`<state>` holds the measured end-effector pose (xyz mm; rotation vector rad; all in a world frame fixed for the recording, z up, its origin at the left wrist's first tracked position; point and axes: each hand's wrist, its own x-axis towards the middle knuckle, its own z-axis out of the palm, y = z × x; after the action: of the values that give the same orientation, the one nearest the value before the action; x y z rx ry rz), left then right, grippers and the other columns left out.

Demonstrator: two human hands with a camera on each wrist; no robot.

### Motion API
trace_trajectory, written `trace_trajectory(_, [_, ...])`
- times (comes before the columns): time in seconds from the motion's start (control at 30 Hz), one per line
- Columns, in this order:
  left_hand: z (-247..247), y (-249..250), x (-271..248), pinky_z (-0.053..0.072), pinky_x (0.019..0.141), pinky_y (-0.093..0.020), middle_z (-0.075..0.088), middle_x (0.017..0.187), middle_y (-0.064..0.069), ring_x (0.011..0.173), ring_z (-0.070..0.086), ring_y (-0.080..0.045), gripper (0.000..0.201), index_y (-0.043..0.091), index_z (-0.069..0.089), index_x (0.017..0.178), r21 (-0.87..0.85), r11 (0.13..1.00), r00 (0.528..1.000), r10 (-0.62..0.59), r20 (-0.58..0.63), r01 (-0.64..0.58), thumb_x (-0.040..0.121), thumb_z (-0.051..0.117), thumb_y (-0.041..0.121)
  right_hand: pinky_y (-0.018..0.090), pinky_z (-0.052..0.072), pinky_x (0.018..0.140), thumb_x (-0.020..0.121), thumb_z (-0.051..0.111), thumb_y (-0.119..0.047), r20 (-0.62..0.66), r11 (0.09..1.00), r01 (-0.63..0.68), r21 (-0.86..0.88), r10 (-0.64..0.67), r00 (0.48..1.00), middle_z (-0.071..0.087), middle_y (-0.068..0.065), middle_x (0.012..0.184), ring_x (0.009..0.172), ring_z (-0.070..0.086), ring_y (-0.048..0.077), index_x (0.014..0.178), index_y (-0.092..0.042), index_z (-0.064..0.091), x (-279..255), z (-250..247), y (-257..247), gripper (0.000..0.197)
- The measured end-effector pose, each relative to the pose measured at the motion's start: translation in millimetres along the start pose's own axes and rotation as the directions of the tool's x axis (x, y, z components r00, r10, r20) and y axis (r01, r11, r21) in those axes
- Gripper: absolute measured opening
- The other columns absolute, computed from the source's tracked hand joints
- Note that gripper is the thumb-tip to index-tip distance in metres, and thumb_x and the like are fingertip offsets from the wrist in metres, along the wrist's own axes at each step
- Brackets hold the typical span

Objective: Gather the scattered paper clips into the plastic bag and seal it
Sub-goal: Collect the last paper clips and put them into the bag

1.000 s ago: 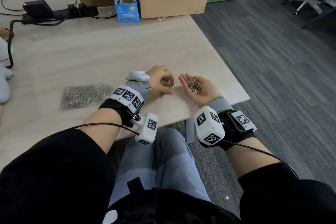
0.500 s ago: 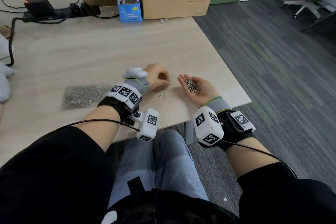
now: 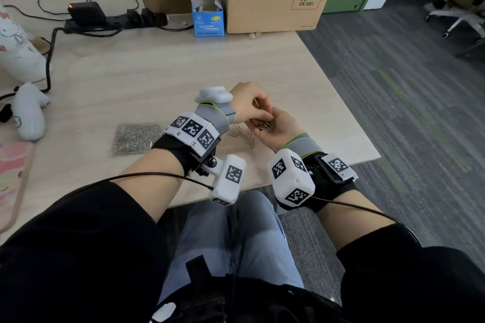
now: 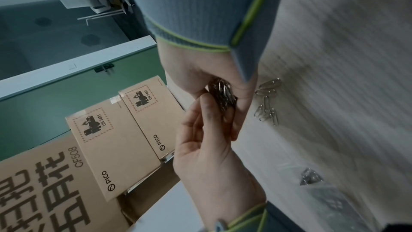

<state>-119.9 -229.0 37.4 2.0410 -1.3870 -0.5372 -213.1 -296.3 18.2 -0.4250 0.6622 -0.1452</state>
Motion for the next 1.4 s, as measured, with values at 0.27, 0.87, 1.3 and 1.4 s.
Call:
trace_trajectory(0.27, [-30.2,-6.8,-21.0,0.047,0.055,-0.008,0.063,0.049,0.021,0.049,0.059,0.006,0.006,0.011,0.071,0.082,-0.123,0.991,0.994,-0.069,-0.079,0.059,0.076,0.072,0.011,0.03,0.053,0.084,0.101,0.027,-0.009,0.076,0.988,-0.082,0.132,0.072,0.994,0.066,0.025,0.064,0.075,0.066,0.031,0.086,0.008,0.057,8.8,14.8,9.7,0.037])
trace_trajectory(0.87, [-45.5,-61.8,-84.1,0.036,0.051,-0.025,0.053,0.05,-0.001,0.058,0.048,-0.022,0.024,0.017,0.064,0.052,0.289,0.793,0.84,-0.537,-0.08,0.535,0.069,0.066,0.033,0.034,0.024,0.116,0.103,0.021,-0.011,-0.014,0.972,-0.211,0.105,0.214,0.977,0.041,0.02,0.143,0.136,0.037,0.032,0.085,0.011,0.05,17.6,41.3,59.5,0.04])
trace_trajectory(1.3, [-69.8,-65.2,-105.6,0.027,0.035,-0.009,0.046,0.027,0.014,0.03,0.041,0.0,0.034,0.02,0.055,0.047,-0.032,0.896,0.882,-0.442,-0.164,0.443,0.081,0.059,0.019,0.032,0.056,0.059,0.102,0.024,-0.012,0.012,0.932,-0.288,-0.22,0.298,0.955,0.052,0.022,0.089,0.113,0.051,0.028,0.085,0.008,0.047,15.5,83.0,74.0,0.035])
trace_trajectory(1.4, [-75.2,-67.8,-108.5,0.028,0.039,-0.017,0.042,0.025,0.008,0.029,0.037,-0.004,0.034,0.019,0.055,0.045,-0.061,0.89,0.87,-0.454,-0.191,0.451,0.079,0.06,0.019,0.035,0.047,0.088,0.103,0.023,-0.011,0.006,0.921,-0.279,-0.271,0.292,0.956,0.049,0.022,0.085,0.097,0.049,0.031,0.082,0.01,0.046,8.5,95.8,70.7,0.037])
